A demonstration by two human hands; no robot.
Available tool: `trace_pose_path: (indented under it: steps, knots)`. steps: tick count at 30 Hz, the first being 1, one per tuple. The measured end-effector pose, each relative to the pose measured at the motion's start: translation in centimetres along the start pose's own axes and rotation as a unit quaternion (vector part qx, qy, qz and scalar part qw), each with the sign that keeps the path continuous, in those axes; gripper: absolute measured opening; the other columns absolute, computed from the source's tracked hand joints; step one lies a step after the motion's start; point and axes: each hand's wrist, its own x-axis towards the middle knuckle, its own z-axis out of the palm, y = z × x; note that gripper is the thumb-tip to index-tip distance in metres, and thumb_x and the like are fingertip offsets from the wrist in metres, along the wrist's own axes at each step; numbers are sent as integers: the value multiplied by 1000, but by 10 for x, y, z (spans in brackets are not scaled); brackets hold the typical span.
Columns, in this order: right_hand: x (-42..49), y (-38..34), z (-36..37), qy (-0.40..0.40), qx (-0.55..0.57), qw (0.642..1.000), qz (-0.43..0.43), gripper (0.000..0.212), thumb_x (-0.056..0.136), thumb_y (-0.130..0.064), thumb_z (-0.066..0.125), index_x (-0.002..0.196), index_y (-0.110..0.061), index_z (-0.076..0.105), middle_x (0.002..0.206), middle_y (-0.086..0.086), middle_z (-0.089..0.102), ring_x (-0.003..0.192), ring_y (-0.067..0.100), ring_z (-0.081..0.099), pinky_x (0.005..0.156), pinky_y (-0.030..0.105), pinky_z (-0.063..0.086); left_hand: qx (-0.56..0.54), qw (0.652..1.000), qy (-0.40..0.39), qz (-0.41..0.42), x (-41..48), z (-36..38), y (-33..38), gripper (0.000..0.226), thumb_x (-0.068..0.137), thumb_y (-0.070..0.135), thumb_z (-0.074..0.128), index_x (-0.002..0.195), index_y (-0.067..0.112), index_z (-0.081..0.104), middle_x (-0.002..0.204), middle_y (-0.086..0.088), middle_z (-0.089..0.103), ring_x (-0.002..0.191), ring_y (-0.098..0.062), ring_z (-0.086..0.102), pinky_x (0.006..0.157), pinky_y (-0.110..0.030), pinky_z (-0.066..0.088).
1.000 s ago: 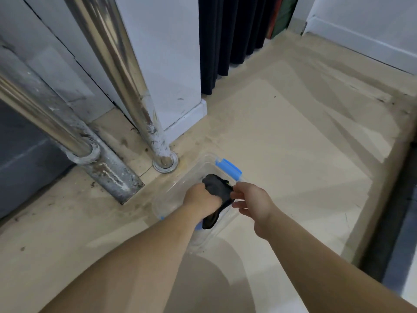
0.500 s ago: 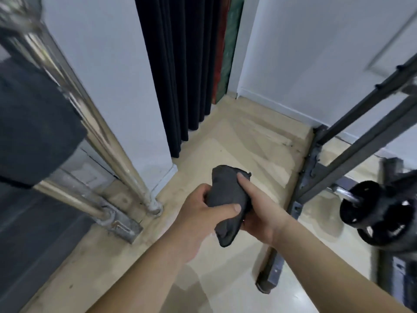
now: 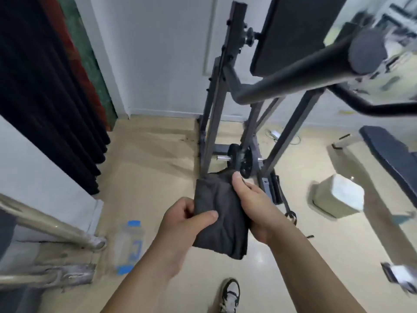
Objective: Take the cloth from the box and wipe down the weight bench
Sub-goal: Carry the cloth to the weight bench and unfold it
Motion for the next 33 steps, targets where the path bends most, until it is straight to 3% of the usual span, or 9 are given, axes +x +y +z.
trace_pose_path:
  steps: [6,9,12,15,19,24,28,30,33]
  knots:
    - [-95,43,-155,185,147,972,-3,49,104,-56,53,121,-15,75,107,6,85,105,25,79,95,42,60,230,970,-58,57,-30,149,-29,32,70,40,86,89,33,61,99,4,68,90,-22,69,68,-37,56]
    - [-141,71,-247,255,215,943,-4,41,104,-47,57,120,-13,74,104,9,85,104,27,78,95,43,60,266,943,-166,112,-60,256,-55,18,84,33,78,96,38,66,105,12,70,96,-11,70,71,-25,55]
    - [-184,103,-340,301,273,914,-9,39,101,-42,58,117,-11,75,105,14,84,107,33,77,103,52,57,280,910,-287,104,-96,365,-85,33,82,39,79,110,44,62,111,13,70,89,-2,72,71,-22,60]
    - [-227,130,-430,337,317,886,-27,34,97,-40,63,114,-14,77,95,9,85,102,33,76,89,47,62,308,878,-359,69,-127,465,-115,55,68,41,86,113,53,55,102,19,73,88,2,72,78,-28,63]
    - [-263,157,-531,355,359,862,-49,38,94,-38,66,121,-11,74,111,17,81,111,35,74,101,53,58,313,863,-391,70,-148,574,-147,46,72,29,83,109,46,59,94,20,74,83,-7,74,79,-42,65]
    - [-264,169,-632,310,451,832,-85,19,94,-25,60,106,-11,67,103,20,70,98,34,70,87,47,54,315,854,-404,94,-133,665,-154,24,92,24,69,107,42,70,100,18,76,92,2,70,77,-19,59]
    - [-234,153,-695,297,500,808,-97,35,103,-37,59,118,-6,67,111,15,79,100,32,77,91,47,59,302,869,-388,52,-94,732,-143,18,100,33,60,103,38,77,101,13,79,101,-6,72,92,-32,58]
    - [-219,138,-725,279,500,814,-100,52,102,-50,62,124,-3,71,120,21,79,108,33,78,99,49,58,293,873,-389,26,-71,770,-139,19,100,38,59,104,37,77,105,9,80,105,-13,73,98,-42,58]
    - [-202,122,-781,279,463,833,-123,45,98,-41,69,117,-1,77,123,24,77,114,34,76,107,52,55,274,873,-403,-14,-34,836,-132,21,101,40,56,110,33,74,107,6,81,105,-17,74,88,-38,60]
